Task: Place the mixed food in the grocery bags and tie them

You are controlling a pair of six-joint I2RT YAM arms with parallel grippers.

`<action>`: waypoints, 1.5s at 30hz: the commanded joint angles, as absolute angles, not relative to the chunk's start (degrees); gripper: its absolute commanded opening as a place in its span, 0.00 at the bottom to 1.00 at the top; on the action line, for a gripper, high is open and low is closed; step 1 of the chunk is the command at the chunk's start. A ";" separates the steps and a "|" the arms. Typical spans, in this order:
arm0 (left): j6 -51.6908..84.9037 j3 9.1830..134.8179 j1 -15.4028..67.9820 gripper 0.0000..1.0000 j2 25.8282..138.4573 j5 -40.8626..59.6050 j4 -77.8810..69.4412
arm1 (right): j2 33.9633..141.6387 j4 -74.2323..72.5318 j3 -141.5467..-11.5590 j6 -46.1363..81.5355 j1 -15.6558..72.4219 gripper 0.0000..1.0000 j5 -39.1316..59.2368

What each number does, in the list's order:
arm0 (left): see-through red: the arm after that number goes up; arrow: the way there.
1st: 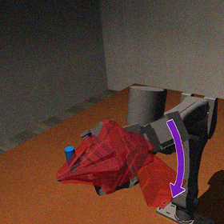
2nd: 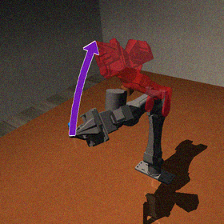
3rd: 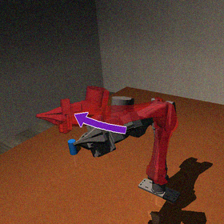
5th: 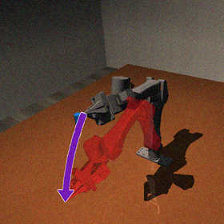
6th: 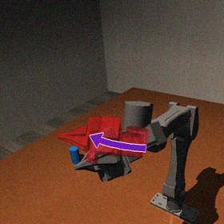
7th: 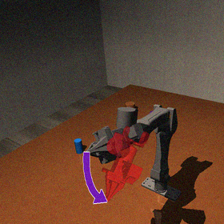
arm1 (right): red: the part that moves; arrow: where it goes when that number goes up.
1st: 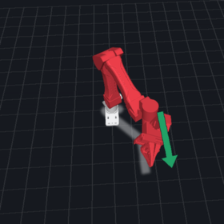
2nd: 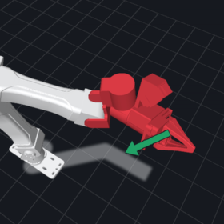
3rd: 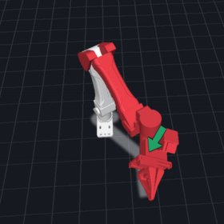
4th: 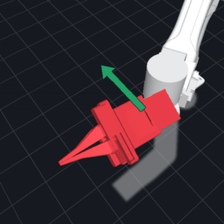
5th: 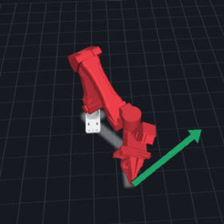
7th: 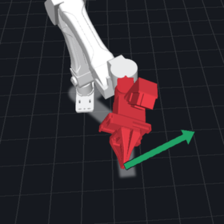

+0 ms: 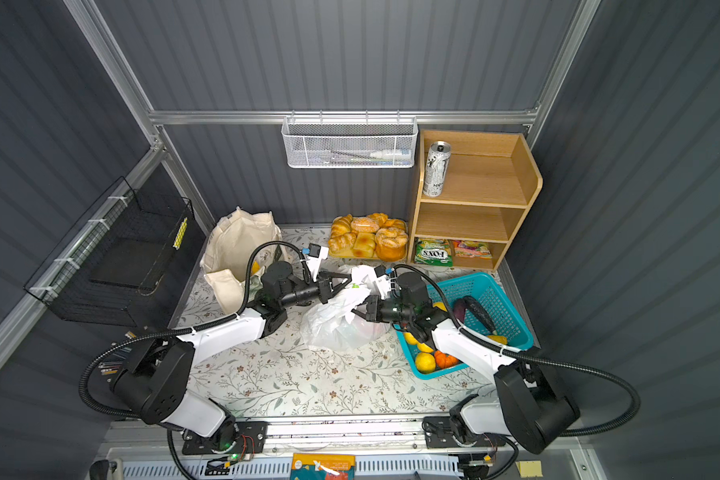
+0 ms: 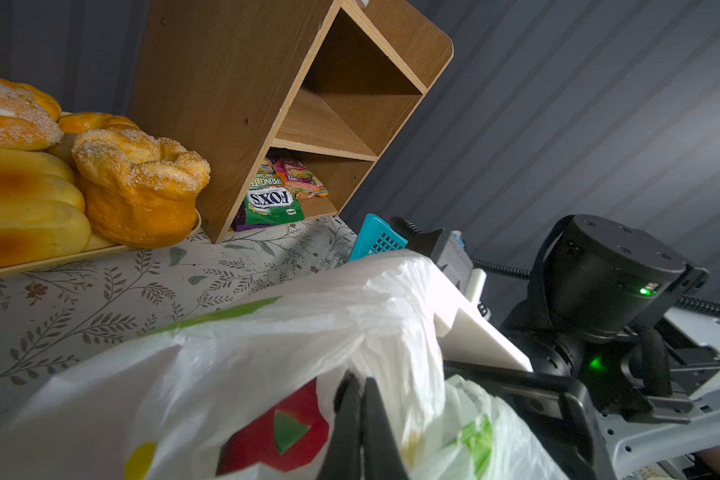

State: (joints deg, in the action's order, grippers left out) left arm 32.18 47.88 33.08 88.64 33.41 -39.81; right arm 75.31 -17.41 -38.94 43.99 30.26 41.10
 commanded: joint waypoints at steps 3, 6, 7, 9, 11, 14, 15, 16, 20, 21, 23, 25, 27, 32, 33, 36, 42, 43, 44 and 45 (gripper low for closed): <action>35.66 49.05 28.81 0.00 85.38 31.38 -41.52 | 68.90 -8.21 -39.00 39.95 28.08 0.00 36.71; 38.00 47.16 25.65 0.00 82.76 28.32 -42.81 | 65.26 -1.70 -38.17 38.01 24.13 0.00 34.47; 38.80 46.26 24.57 0.00 81.96 27.58 -43.57 | 64.54 -1.65 -36.91 38.65 22.10 0.00 34.60; 39.79 45.13 22.86 0.00 80.67 26.58 -44.30 | 61.69 -1.38 -35.64 39.37 18.50 0.00 36.03; 39.75 44.89 21.99 0.00 80.00 26.08 -43.30 | 60.22 -0.57 -35.13 39.35 15.45 0.00 36.00; 38.10 44.78 21.80 0.00 79.41 25.04 -39.98 | 59.01 -1.05 -35.17 40.79 11.76 0.00 35.75; 37.76 44.66 21.80 0.00 79.19 24.19 -38.84 | 58.74 -1.05 -35.19 41.36 10.87 0.00 35.04; 37.51 44.06 21.80 0.00 78.74 22.56 -37.71 | 58.26 -1.29 -34.82 42.13 9.79 0.00 33.77; 36.62 40.12 20.65 0.00 75.54 14.69 -32.74 | 58.57 -5.55 -29.95 46.83 3.45 0.00 32.44; 36.64 39.13 20.18 0.00 74.89 13.87 -32.46 | 58.72 -7.21 -28.12 48.13 2.01 0.00 32.43; 35.86 37.42 18.97 0.00 73.31 13.01 -30.86 | 59.54 -11.20 -24.48 51.10 -0.86 0.00 33.82; 34.31 36.92 18.65 0.00 71.98 12.25 -28.77 | 60.65 -14.06 -23.52 52.58 -1.36 0.00 35.69; 33.08 37.16 18.64 0.00 71.46 11.70 -27.22 | 61.50 -15.19 -24.05 53.10 -0.89 0.00 36.89; 30.89 39.26 18.63 0.00 71.34 11.56 -23.99 | 60.63 -15.17 -26.70 54.97 0.31 0.00 37.36; 30.90 39.53 18.63 0.00 71.37 10.99 -23.35 | 60.27 -14.71 -27.33 55.31 0.76 0.00 36.67; 29.98 39.37 18.40 0.00 69.44 7.09 -21.44 | 58.70 -13.46 -27.07 56.43 0.09 0.00 33.32; 28.30 39.62 15.81 0.00 66.01 5.06 -14.44 | 59.61 -18.37 -20.86 61.53 -5.91 0.00 32.84; 28.52 39.51 15.41 0.00 66.02 5.41 -13.76 | 60.05 -19.27 -20.51 61.90 -5.97 0.00 33.18; 28.52 39.16 15.29 0.00 66.21 5.93 -14.02 | 60.70 -19.84 -20.46 62.09 -5.98 0.00 34.00; 28.65 39.10 15.29 0.00 66.30 6.08 -14.15 | 61.10 -20.09 -20.43 62.45 -5.96 0.00 34.30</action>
